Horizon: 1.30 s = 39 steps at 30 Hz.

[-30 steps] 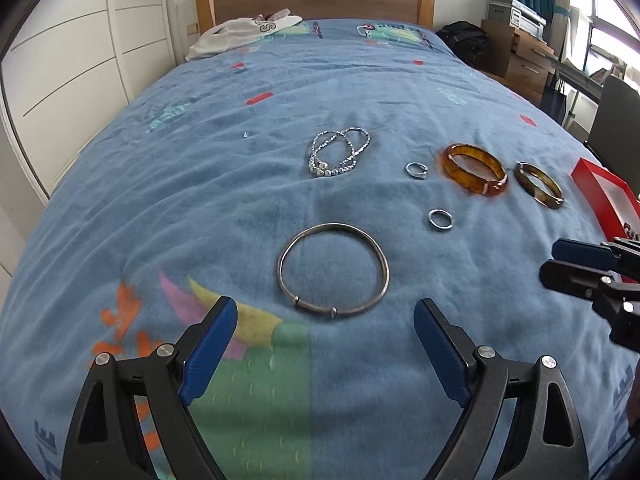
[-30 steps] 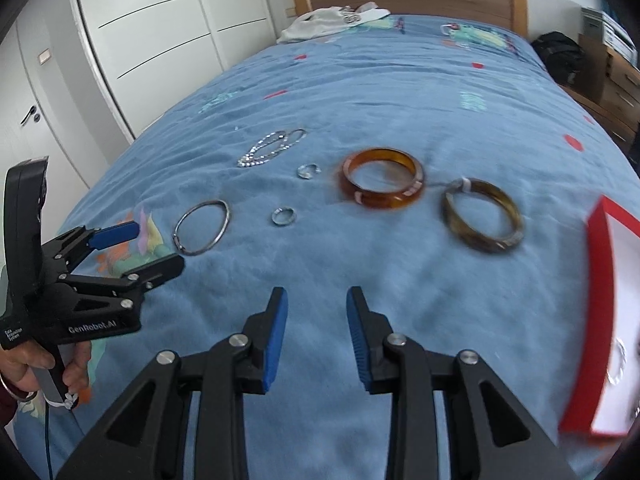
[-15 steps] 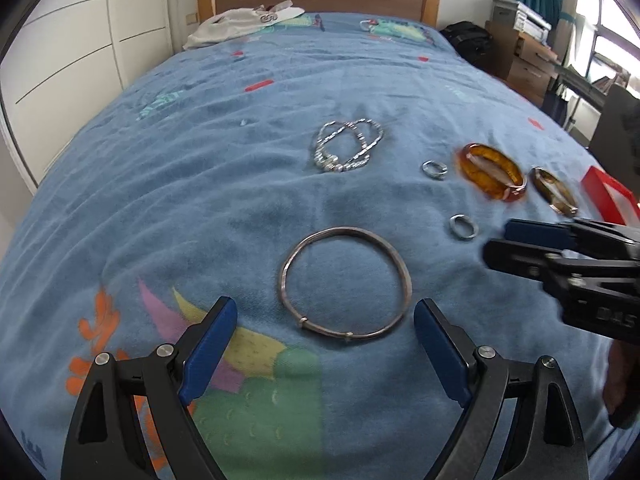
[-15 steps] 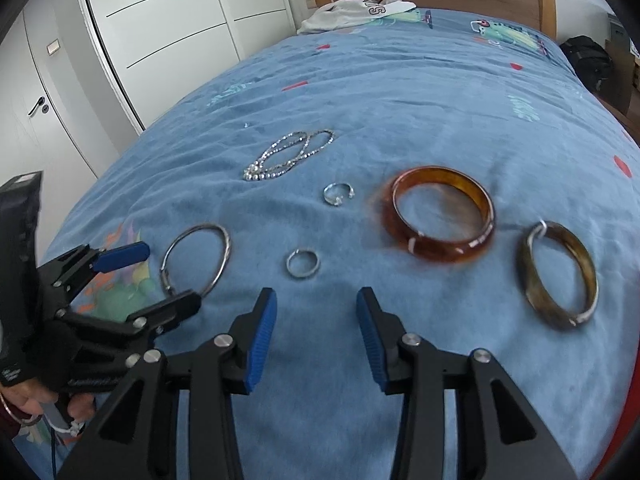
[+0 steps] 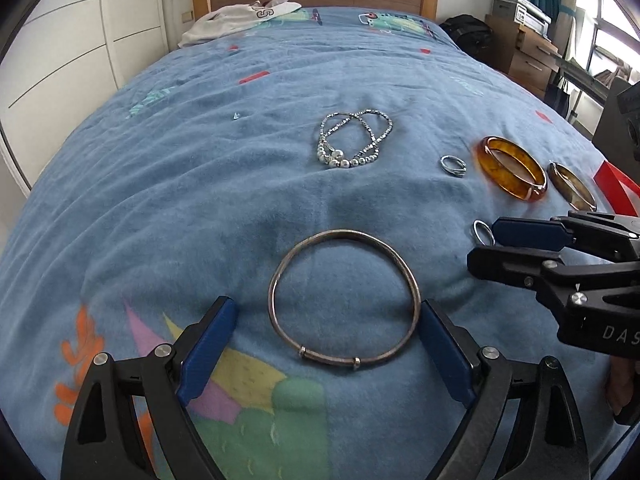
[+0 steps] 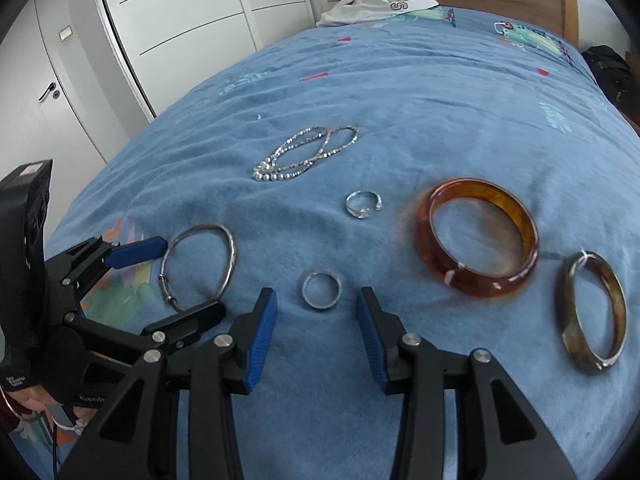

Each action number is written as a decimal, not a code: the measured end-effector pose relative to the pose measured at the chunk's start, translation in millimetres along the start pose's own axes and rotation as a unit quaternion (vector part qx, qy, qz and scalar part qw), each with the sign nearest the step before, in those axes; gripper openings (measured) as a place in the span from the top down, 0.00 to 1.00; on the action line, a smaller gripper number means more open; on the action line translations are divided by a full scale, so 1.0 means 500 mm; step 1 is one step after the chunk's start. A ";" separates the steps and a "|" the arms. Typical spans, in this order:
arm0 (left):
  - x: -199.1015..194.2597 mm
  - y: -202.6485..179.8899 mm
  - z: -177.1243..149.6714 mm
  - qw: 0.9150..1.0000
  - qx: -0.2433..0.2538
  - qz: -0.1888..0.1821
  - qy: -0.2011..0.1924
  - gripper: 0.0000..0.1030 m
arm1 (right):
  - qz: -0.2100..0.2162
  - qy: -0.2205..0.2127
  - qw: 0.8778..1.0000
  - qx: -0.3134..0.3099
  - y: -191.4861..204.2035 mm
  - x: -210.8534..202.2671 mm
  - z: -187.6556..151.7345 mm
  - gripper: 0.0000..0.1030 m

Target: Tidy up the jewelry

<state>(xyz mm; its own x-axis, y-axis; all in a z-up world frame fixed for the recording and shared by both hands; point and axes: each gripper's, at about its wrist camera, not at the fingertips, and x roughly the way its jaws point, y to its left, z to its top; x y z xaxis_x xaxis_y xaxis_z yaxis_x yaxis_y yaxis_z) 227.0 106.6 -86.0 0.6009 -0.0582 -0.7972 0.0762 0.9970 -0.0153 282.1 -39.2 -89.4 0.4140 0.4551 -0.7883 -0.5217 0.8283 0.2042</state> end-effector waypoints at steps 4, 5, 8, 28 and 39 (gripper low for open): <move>0.007 0.002 0.004 1.000 0.004 -0.006 -0.002 0.12 | -0.006 0.002 1.000 -0.002 -0.005 0.009 0.005 0.73; 0.008 0.002 0.003 1.000 0.005 -0.007 -0.003 0.12 | -0.006 0.002 1.000 0.001 -0.010 0.009 0.005 0.81; 0.002 -0.004 0.000 1.000 0.012 -0.010 -0.008 0.24 | 0.001 0.005 1.000 0.001 -0.016 0.008 0.005 0.81; -0.093 -0.030 0.016 0.999 0.021 -0.025 -0.020 0.30 | -0.009 -0.030 0.999 0.021 -0.012 -0.124 -0.022 0.81; -0.178 -0.212 0.064 0.994 0.064 -0.075 -0.042 0.30 | -0.078 -0.074 0.991 0.082 -0.122 -0.346 -0.119 0.81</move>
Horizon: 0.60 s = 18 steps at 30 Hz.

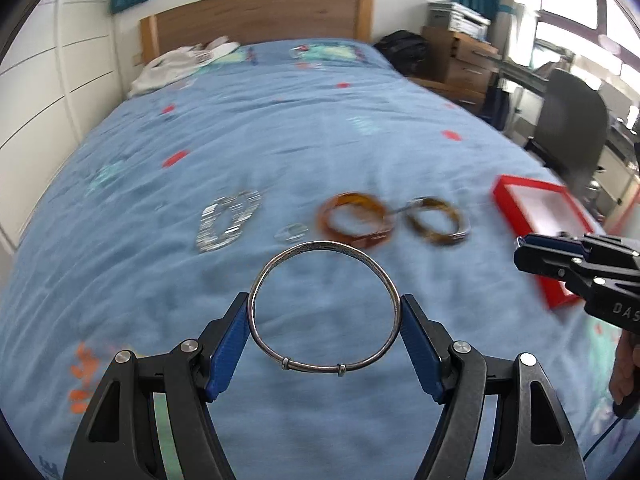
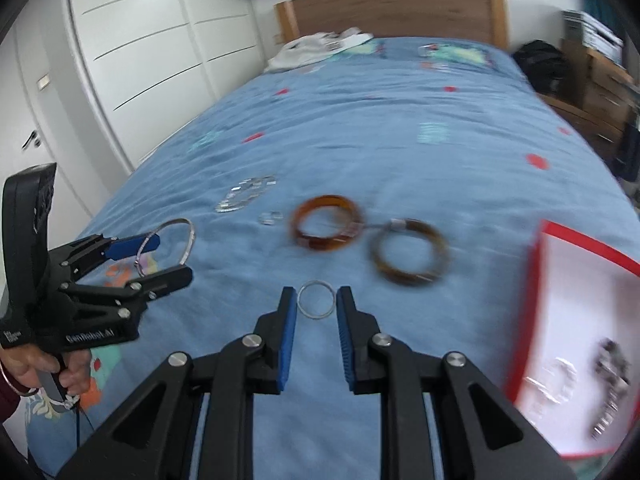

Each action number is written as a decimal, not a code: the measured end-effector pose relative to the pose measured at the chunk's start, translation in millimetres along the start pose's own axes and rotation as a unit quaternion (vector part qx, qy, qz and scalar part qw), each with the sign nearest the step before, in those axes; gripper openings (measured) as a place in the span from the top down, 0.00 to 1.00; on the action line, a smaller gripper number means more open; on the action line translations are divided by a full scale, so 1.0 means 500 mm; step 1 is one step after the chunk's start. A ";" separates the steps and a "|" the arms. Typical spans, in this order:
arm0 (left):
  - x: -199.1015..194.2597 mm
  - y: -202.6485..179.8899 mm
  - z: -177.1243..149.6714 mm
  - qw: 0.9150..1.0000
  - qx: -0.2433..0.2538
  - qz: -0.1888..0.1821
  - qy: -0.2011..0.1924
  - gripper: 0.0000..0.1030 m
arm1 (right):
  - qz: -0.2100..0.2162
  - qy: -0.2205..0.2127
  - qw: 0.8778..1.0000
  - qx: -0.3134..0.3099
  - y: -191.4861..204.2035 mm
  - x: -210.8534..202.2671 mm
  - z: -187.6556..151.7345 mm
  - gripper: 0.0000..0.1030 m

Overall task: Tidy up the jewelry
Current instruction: 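Carry bangle and ring into the red box and open both tools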

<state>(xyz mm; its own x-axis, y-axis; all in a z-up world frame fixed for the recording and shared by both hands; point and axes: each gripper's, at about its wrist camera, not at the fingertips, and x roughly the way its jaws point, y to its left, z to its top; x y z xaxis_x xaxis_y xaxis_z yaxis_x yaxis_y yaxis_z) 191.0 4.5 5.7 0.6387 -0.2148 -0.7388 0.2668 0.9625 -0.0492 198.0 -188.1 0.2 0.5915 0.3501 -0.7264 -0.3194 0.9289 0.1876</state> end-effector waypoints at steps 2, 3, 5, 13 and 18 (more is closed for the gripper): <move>-0.001 -0.052 0.015 1.000 0.009 -0.018 -0.002 0.30 | -0.019 -0.004 1.000 0.013 -0.044 -0.034 -0.013 0.81; -0.001 -0.077 0.022 1.000 0.013 -0.028 -0.003 0.30 | -0.031 -0.005 0.999 0.021 -0.073 -0.054 -0.021 0.81; 0.004 -0.128 0.035 0.999 0.023 -0.046 -0.003 0.30 | -0.054 -0.008 0.998 0.034 -0.130 -0.090 -0.038 0.81; 0.053 -0.329 0.086 0.992 0.065 -0.106 0.004 0.30 | -0.108 0.000 0.992 0.061 -0.309 -0.157 -0.058 0.81; 0.092 -0.427 0.107 0.988 0.087 -0.127 0.011 0.30 | -0.109 0.013 0.992 0.067 -0.390 -0.150 -0.063 0.81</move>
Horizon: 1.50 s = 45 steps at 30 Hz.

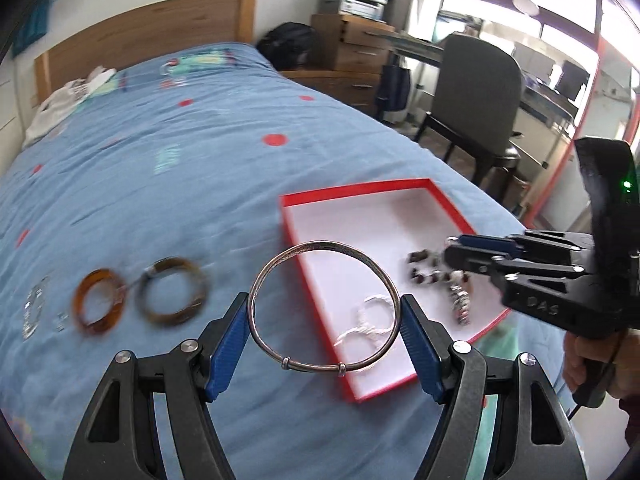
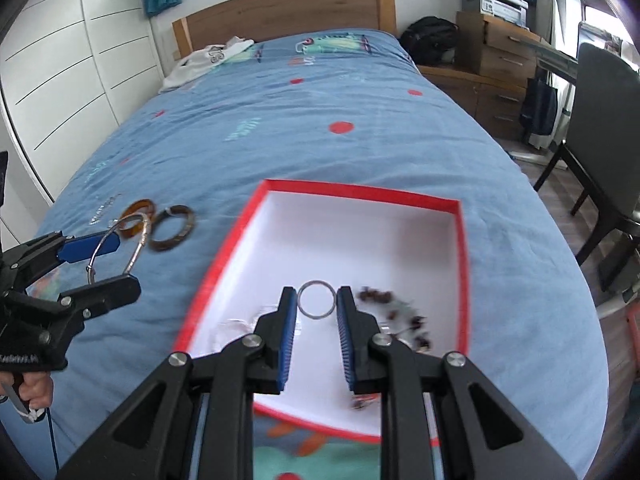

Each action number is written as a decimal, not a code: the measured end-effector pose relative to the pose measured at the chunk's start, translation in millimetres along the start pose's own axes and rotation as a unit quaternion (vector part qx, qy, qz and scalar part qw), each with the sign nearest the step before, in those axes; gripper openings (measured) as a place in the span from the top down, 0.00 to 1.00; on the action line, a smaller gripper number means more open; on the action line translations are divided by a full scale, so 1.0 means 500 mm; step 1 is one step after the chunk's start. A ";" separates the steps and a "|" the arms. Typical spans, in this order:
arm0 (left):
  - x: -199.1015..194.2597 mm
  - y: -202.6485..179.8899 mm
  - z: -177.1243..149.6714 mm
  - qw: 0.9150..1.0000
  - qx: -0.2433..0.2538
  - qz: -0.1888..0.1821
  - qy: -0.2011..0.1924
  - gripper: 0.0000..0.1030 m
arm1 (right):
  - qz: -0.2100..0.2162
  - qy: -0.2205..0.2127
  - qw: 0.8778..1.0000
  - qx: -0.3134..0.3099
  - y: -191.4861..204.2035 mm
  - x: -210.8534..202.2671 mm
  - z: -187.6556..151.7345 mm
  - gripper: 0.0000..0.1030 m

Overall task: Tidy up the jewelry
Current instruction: 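Carry bangle and ring into the red box and open both tools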

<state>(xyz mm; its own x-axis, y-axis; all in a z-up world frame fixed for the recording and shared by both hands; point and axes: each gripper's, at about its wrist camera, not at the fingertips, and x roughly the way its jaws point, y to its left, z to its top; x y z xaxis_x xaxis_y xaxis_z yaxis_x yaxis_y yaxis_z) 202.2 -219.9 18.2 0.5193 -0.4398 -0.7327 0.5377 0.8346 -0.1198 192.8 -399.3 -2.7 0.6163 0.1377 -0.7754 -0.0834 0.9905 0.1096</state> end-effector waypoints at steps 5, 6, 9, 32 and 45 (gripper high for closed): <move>0.054 -0.057 0.009 1.000 0.022 -0.009 0.018 0.30 | 0.007 0.016 1.000 0.002 -0.055 0.029 -0.009 0.81; 0.065 -0.064 0.009 0.999 0.024 -0.010 0.023 0.30 | 0.009 0.019 1.000 0.002 -0.060 0.034 -0.009 0.81; 0.085 -0.081 0.003 0.999 0.030 -0.010 0.033 0.30 | 0.016 0.030 0.999 -0.006 -0.078 0.053 -0.012 0.81; 0.155 -0.107 -0.048 0.993 0.095 0.021 0.069 0.30 | 0.039 0.074 0.992 -0.094 -0.053 0.122 -0.035 0.81; 0.181 -0.104 -0.055 0.991 0.101 0.005 0.083 0.38 | 0.038 0.071 0.994 -0.080 -0.054 0.116 -0.024 0.80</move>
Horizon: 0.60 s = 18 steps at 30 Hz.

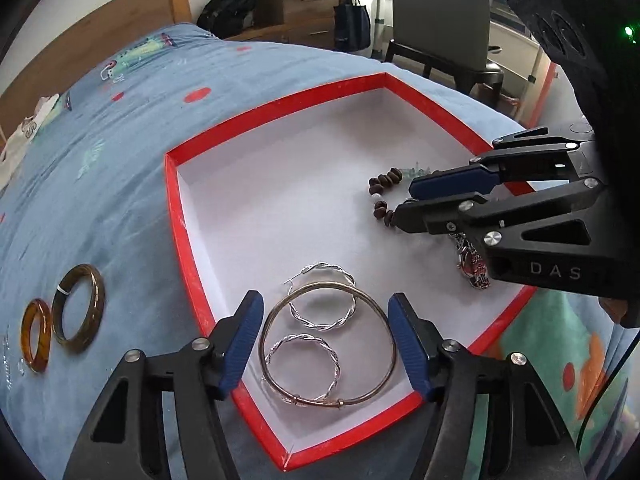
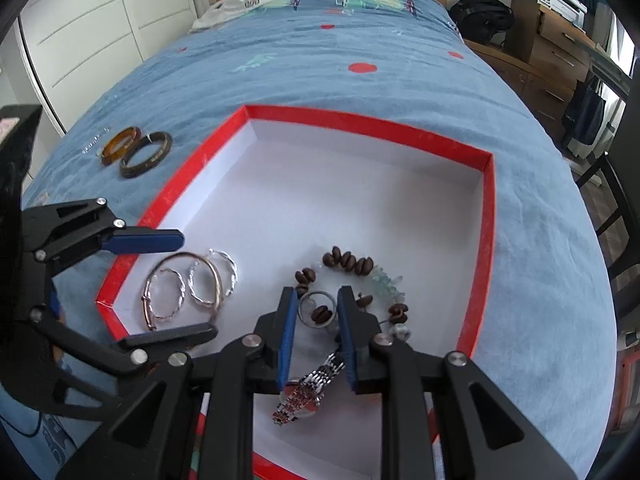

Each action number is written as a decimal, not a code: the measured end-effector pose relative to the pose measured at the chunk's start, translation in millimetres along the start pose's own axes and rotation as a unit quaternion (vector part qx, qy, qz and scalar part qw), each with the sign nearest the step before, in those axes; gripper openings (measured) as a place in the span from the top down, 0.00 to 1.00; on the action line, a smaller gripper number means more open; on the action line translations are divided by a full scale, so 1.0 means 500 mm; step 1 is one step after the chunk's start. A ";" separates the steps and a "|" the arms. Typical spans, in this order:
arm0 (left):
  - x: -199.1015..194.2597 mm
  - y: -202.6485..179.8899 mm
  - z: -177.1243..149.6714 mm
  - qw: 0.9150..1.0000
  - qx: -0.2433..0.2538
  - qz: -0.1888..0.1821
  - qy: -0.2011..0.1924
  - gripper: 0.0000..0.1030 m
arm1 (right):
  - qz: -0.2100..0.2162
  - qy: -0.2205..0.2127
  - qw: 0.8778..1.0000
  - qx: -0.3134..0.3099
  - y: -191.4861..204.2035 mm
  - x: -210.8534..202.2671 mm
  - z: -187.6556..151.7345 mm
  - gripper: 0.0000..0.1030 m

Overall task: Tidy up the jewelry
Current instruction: 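Carry bangle and ring into the red box and open both tools, then withdraw both tools from the box toward the remaining jewelry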

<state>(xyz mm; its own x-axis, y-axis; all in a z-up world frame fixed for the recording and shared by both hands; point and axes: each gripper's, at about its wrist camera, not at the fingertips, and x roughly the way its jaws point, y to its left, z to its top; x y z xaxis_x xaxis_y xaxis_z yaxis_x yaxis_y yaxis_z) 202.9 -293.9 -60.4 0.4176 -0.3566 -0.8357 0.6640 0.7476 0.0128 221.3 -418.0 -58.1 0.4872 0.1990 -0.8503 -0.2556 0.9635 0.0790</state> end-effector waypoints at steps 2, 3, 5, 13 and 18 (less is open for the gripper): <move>-0.003 0.004 0.000 1.000 -0.005 -0.009 -0.002 0.38 | 0.001 -0.004 1.000 0.006 -0.005 -0.004 -0.001 0.80; -0.007 0.004 0.001 1.000 -0.008 -0.012 -0.002 0.38 | 0.000 -0.006 1.000 0.009 -0.008 -0.007 -0.001 0.80; -0.017 0.006 0.002 1.000 -0.016 -0.014 -0.005 0.38 | 0.000 -0.010 1.000 0.020 -0.015 -0.015 -0.002 0.80; -0.106 0.011 0.011 0.999 -0.033 0.001 -0.041 0.26 | -0.021 -0.036 0.998 0.054 -0.023 -0.084 -0.007 0.80; -0.191 0.027 -0.009 0.995 -0.062 0.035 -0.068 0.22 | -0.033 -0.050 0.996 0.067 0.004 -0.140 -0.015 0.80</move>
<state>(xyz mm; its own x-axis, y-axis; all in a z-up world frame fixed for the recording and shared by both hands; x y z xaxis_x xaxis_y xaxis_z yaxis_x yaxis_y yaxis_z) 169.2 -247.1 17.0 0.5465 -0.3669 -0.7528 0.5521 0.8338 -0.0056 180.5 -431.3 -2.1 0.5825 0.1439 -0.8000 -0.1090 0.9891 0.0985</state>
